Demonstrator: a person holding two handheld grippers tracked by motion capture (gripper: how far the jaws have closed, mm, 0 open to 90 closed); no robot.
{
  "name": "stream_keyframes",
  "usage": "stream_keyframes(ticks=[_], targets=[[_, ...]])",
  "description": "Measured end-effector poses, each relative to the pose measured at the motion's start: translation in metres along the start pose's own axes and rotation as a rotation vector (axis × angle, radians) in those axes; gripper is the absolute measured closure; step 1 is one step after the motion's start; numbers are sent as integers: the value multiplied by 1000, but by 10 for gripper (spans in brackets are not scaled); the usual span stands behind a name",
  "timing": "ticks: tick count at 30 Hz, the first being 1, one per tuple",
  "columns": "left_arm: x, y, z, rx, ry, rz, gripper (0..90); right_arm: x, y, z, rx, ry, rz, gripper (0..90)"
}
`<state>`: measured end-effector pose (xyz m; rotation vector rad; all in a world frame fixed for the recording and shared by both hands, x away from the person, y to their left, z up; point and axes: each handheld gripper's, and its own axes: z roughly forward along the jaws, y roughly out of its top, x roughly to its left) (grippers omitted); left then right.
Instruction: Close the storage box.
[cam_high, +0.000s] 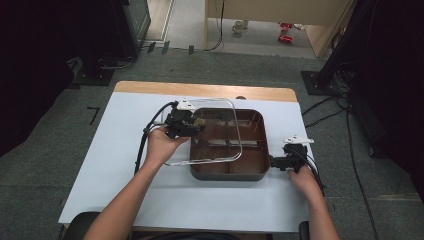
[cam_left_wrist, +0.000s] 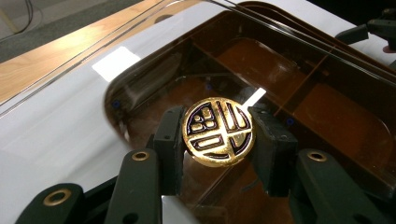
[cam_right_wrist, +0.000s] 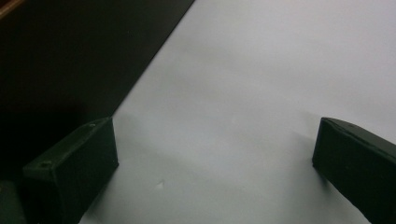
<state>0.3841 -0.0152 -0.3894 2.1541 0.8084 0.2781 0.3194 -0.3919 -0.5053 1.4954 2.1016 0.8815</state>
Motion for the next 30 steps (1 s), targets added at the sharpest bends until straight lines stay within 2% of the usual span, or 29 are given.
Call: stream_keyframes(ticks=[4, 10, 20, 24, 27, 28, 30], targets=[[-12, 6, 13, 8, -12, 13, 594, 0, 0, 0, -1, 0, 1, 0], [-28, 11, 32, 39, -13, 57, 594, 0, 0, 0, -2, 0, 1, 0], [-46, 16, 55, 59, -32, 63, 594, 0, 0, 0, -2, 0, 1, 0], [-56, 17, 64, 72, -16, 81, 594, 0, 0, 0, -1, 0, 0, 0], [-63, 18, 70, 75, -18, 92, 593, 0, 0, 0, -3, 0, -2, 0], [-66, 19, 72, 81, -21, 84, 593, 0, 0, 0, -2, 0, -1, 0], [-68, 19, 74, 87, 2, 88, 593, 0, 0, 0, -4, 1, 0, 0]])
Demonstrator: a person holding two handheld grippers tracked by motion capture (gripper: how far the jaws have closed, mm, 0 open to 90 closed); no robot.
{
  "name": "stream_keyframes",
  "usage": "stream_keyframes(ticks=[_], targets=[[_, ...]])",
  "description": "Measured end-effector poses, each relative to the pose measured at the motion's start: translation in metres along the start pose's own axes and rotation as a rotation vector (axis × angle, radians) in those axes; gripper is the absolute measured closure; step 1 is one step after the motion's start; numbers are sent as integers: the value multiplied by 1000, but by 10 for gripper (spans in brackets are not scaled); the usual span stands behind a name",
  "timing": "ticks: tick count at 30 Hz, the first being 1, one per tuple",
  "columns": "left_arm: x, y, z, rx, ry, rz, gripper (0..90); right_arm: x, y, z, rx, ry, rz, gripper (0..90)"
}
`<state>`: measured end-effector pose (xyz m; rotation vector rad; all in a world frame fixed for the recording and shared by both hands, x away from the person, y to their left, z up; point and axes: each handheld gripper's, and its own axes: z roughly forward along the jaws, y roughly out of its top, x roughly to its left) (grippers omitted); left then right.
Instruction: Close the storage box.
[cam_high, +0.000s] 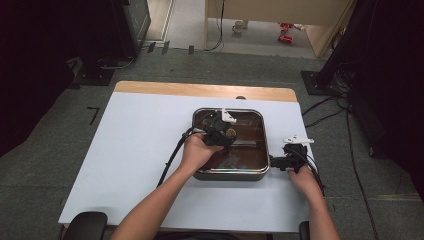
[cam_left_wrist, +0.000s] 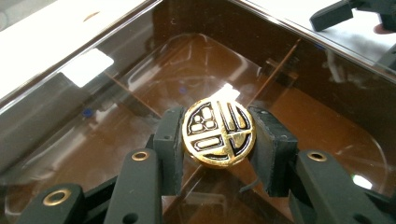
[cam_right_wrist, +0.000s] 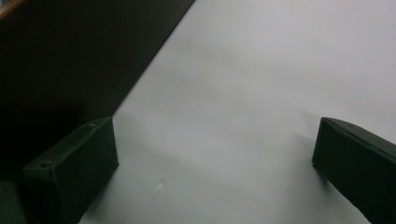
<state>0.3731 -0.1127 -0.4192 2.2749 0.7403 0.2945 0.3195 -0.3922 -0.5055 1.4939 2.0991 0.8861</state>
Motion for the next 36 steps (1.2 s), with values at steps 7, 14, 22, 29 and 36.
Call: stream_keyframes(ticks=[7, 14, 22, 29, 36], targets=[[1, -4, 0, -13, -10, -9, 590, 0, 0, 0, 2, 0, -1, 0], [4, -4, -3, -34, -35, -6, 529, 0, 0, 0, 2, 0, -1, 0], [13, -6, -17, -55, -70, -19, 422, 0, 0, 0, 1, 0, 1, 0], [19, -10, -32, -91, -69, -25, 370, 0, 0, 0, 3, 0, 1, 0], [22, -20, -47, -78, -70, 31, 288, 0, 0, 0, 3, 0, 0, 0]])
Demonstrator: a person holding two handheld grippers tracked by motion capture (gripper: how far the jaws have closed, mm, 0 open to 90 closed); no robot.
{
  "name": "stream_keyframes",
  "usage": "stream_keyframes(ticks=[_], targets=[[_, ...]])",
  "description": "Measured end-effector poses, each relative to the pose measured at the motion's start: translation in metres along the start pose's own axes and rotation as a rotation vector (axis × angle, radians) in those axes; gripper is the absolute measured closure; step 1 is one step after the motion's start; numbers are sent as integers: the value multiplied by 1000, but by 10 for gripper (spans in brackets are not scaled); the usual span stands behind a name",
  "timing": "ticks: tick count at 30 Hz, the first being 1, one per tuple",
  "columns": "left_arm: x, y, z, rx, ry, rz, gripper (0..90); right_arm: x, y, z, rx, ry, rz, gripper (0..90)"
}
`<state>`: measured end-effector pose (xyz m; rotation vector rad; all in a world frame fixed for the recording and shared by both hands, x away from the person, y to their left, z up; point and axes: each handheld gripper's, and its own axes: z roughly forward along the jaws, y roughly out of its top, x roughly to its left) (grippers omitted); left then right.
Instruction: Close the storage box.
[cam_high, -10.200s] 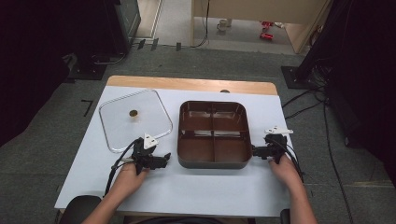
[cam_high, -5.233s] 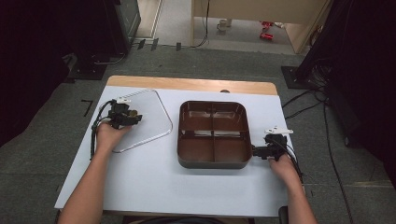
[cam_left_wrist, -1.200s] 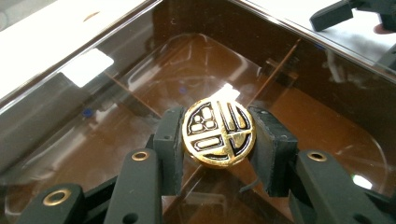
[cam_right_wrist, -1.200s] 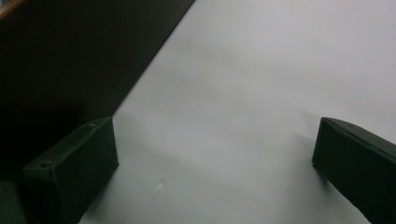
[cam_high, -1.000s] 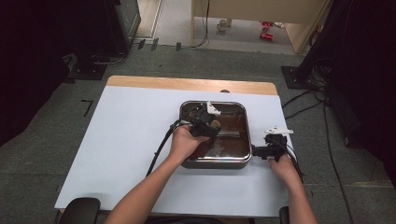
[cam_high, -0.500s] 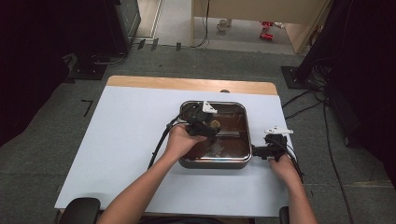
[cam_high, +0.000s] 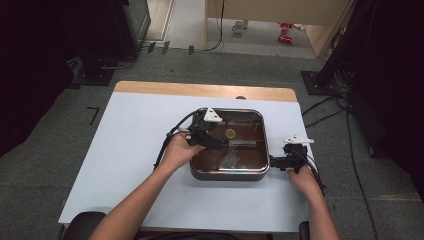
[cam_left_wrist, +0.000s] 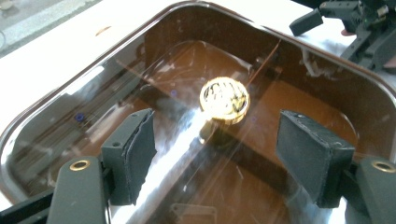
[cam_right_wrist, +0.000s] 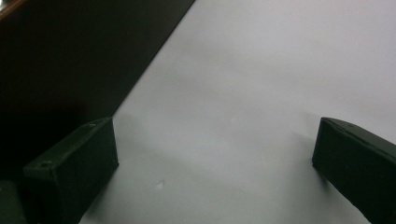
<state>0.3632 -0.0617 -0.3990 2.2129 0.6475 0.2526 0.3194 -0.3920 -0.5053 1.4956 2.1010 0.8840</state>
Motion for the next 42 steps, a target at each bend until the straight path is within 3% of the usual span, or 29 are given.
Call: stream_keyframes(ticks=[5, 9, 16, 25, 32, 37, 42], targets=[[11, -10, -16, -43, -72, -77, 267, 0, 0, 0, 0, 0, 0, 0], [16, -18, -29, -63, -72, -93, 266, 0, 0, 0, -1, -1, 1, 0], [22, -34, -47, -62, -37, -80, 259, 0, 0, 0, -1, 0, -1, 0], [35, -61, -68, -73, -6, -122, 260, 0, 0, 0, -1, 0, -1, 0], [43, -83, -78, -87, 36, -98, 257, 0, 0, 0, -1, 0, -1, 0], [51, -101, -82, -84, 28, -139, 257, 0, 0, 0, -1, 0, 0, 0], [56, -117, -82, -81, 41, -143, 254, 0, 0, 0, -1, 0, 0, 0]])
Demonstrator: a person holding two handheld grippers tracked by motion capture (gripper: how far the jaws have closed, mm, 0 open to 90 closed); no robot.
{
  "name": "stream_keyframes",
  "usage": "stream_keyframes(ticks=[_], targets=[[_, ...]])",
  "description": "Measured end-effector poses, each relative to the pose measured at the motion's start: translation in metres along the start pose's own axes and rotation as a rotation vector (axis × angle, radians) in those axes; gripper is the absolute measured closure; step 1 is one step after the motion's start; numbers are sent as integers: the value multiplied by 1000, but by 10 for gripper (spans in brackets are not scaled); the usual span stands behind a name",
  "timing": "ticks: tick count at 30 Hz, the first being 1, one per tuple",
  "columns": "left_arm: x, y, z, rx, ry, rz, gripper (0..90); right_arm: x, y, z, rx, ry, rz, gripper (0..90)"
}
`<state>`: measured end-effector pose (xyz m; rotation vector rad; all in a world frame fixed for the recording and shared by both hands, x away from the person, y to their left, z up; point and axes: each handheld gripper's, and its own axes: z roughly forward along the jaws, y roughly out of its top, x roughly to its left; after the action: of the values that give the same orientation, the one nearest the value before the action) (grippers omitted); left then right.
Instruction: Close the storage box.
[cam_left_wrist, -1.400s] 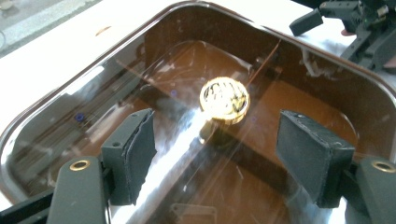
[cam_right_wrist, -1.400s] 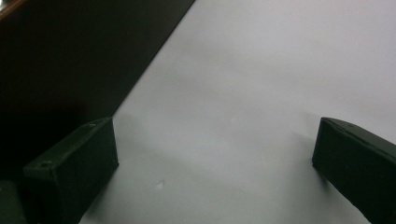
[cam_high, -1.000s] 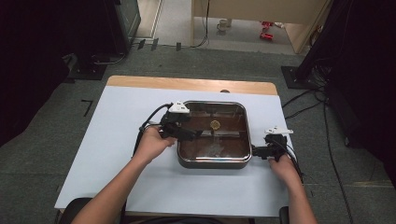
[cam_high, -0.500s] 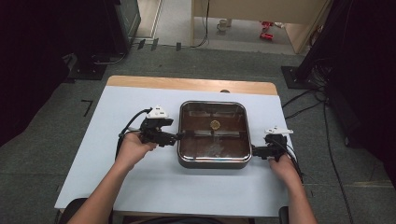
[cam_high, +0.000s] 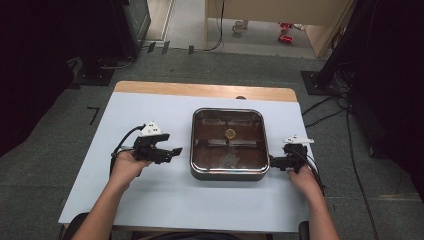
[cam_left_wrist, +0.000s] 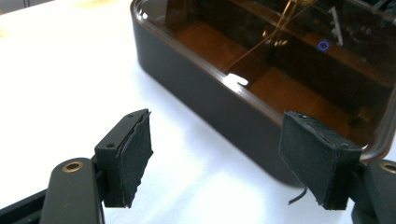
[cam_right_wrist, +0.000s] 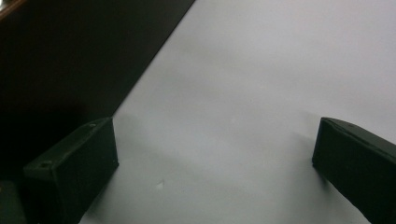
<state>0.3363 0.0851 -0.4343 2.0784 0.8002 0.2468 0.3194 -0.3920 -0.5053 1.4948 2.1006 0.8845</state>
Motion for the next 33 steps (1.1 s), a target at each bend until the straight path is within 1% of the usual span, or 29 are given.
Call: stream_keyframes(ticks=[3, 6, 8, 11, 13, 15, 17, 21, 24, 25, 27, 29, 30, 31, 33], targets=[[3, -9, 0, 5, 7, 9, 250, 0, 0, 0, 0, 0, 0, 0], [6, -17, 2, 35, 21, 10, 249, 0, 0, 0, 0, 0, 0, 0], [8, -22, 3, 42, 27, 11, 249, 0, 0, 0, -1, 0, -1, 0], [11, -27, 9, 68, 39, -1, 245, 0, 0, 0, -1, 0, -1, 0], [13, -30, 15, 104, 33, -19, 246, 0, 0, 0, 0, 0, 0, 0], [14, -32, 18, 122, 32, -25, 246, 0, 0, 0, 0, 0, -1, 0], [14, -34, 22, 136, 32, -24, 246, 0, 0, 0, -1, -1, -1, 0], [13, -35, 30, 164, 58, -23, 247, 0, 0, 0, 0, 0, 0, 0], [10, -37, 35, 197, 47, -13, 250, 0, 0, 0, -1, 0, -1, 0], [9, -37, 36, 202, 47, 0, 225, 0, 0, 0, 0, 0, -1, 0], [8, -38, 36, 203, 56, 3, 213, 0, 0, 0, 0, 0, 0, 0], [7, -40, 36, 181, 56, -11, 200, 0, 0, 0, 0, 0, -1, 0], [6, -43, 36, 160, 64, -5, 194, 0, 0, 0, 0, 0, -1, 0], [5, -44, 36, 152, 72, 2, 189, 0, 0, 0, 0, 0, -1, 0], [-1, -46, 39, 149, 108, 32, 187, 0, 0, 0, 0, 0, -1, 0]])
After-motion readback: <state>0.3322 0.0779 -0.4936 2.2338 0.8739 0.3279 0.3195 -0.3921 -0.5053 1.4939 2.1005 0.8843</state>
